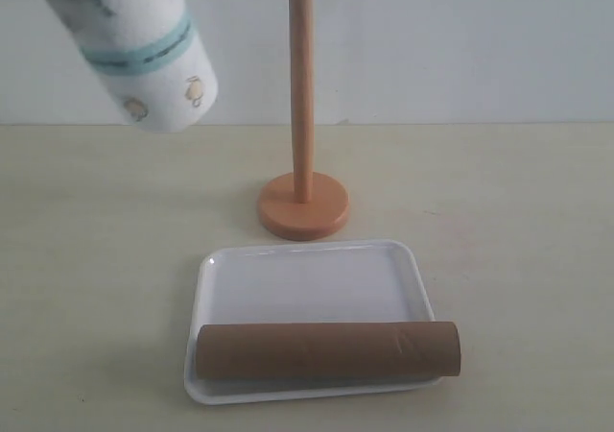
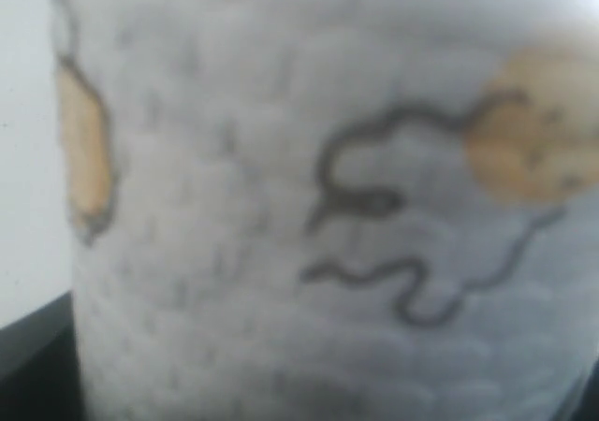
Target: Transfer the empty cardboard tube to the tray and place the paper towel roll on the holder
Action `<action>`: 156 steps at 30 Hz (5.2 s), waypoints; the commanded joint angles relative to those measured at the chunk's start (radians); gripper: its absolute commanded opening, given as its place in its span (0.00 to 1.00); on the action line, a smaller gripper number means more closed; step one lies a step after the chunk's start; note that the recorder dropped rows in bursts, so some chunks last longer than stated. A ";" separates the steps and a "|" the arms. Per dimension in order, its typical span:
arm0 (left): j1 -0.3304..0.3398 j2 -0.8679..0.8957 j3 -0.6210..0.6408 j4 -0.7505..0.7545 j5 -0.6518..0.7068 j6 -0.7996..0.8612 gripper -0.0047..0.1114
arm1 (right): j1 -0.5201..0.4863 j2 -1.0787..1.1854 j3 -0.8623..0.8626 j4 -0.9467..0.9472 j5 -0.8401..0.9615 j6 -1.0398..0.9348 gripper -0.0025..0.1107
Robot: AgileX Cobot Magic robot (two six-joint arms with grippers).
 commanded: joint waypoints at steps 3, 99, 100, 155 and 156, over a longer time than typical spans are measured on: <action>-0.211 0.177 -0.360 -0.017 0.280 0.030 0.08 | -0.003 -0.005 0.000 -0.001 -0.007 -0.001 0.02; -0.292 0.682 -0.313 -0.870 0.063 0.702 0.08 | -0.003 -0.005 0.000 -0.001 -0.007 -0.001 0.02; -0.292 0.694 -0.305 -0.868 0.057 0.702 0.08 | -0.003 -0.005 0.000 -0.001 -0.007 -0.001 0.02; -0.274 0.517 0.037 -0.649 0.049 0.683 0.97 | -0.003 -0.005 0.000 -0.001 -0.007 -0.001 0.02; -0.274 0.498 0.064 -0.649 0.052 0.683 0.97 | -0.003 -0.005 0.000 -0.001 -0.007 -0.001 0.02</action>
